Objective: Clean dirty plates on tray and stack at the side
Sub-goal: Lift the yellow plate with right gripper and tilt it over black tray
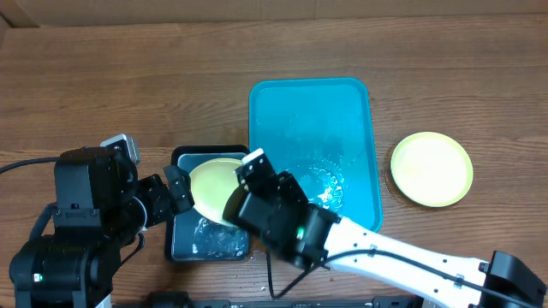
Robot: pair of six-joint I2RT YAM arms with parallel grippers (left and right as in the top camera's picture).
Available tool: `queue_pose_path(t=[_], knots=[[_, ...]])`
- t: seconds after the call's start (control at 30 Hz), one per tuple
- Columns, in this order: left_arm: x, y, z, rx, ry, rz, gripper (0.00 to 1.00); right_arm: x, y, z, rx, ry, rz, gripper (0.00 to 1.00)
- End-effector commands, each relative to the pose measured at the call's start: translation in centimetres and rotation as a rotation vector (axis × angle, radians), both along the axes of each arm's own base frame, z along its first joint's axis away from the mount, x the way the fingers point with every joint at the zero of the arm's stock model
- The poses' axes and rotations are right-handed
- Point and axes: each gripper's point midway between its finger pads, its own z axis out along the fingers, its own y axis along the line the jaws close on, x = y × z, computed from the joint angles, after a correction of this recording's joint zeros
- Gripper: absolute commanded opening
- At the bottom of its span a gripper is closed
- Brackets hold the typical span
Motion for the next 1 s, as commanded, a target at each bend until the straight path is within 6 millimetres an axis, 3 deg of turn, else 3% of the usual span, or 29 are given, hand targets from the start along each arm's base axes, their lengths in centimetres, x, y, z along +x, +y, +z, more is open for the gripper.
queue_pose_path(t=[0.0,0.27,0.67,0.97], knots=[[0.0,0.1,0.5,0.008,-0.018,-0.009,1.00,0.9,-0.7,3.6,-0.018,-0.191,-0.078,0.04],[0.1,0.1,0.6,0.006,-0.023,-0.010,1.00,0.3,0.0,4.6,-0.012,-0.248,-0.072,0.04],[0.1,0.1,0.6,0.006,-0.023,-0.010,1.00,1.0,0.3,8.1,-0.013,-0.329,-0.079,0.04],[0.1,0.1,0.6,0.006,-0.023,-0.010,1.00,1.6,-0.5,9.8,-0.050,-0.406,-0.119,0.04]])
